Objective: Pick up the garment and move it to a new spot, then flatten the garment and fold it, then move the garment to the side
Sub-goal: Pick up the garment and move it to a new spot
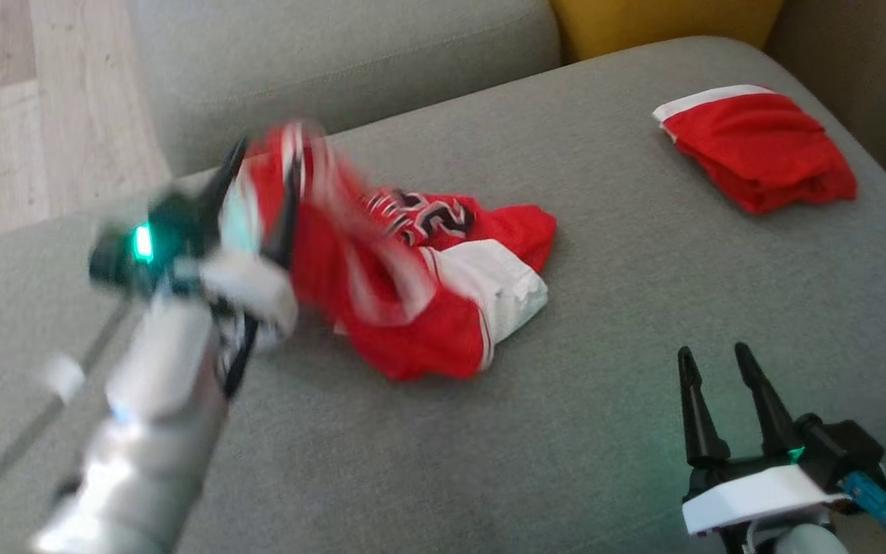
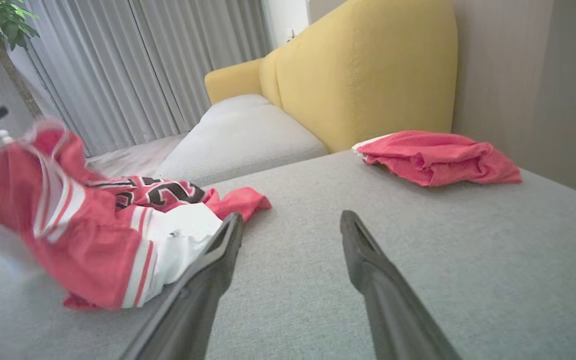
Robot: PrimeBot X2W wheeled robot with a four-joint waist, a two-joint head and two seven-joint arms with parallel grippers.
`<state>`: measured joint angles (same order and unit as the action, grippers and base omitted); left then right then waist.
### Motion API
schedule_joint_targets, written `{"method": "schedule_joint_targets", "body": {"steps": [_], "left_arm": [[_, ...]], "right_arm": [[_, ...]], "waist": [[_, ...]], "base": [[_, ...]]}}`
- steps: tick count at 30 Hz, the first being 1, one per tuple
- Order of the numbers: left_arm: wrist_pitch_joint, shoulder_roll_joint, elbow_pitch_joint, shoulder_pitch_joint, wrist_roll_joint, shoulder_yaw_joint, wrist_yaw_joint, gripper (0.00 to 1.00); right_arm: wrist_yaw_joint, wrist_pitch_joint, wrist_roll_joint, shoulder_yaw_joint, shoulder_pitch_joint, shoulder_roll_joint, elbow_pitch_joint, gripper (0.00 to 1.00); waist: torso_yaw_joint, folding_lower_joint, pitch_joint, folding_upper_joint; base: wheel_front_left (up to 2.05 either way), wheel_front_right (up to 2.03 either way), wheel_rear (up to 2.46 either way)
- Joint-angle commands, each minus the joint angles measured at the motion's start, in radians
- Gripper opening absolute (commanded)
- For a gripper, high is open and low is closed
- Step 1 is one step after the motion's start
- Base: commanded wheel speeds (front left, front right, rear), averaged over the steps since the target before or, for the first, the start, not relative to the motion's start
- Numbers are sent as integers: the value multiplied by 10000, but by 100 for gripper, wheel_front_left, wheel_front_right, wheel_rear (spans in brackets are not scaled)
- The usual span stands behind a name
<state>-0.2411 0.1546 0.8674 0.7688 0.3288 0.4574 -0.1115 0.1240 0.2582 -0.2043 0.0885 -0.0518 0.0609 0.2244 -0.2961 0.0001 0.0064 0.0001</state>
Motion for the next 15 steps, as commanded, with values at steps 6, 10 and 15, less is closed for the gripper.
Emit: {"method": "schedule_joint_targets", "body": {"steps": [6,10,15], "left_arm": [[-202,-240,-2196,-2514,109,-1735,1626,100],[-204,-720,-4312,-5057,-332,-2585,2267,100],[-205,-1009,-6222,-7655,-791,-2700,2503,100]], "right_arm": [[67,36,-80,266,141,-65,60,100],[67,36,113,88,-66,-68,103,100],[67,36,164,181,-495,-82,133,100]], "waist": [[784,-1,-121,-1],[1371,-1,-461,-1],[2199,-1,-884,-1]], "base": [[0,0,0],[0,0,0],[0,0,0]]}}
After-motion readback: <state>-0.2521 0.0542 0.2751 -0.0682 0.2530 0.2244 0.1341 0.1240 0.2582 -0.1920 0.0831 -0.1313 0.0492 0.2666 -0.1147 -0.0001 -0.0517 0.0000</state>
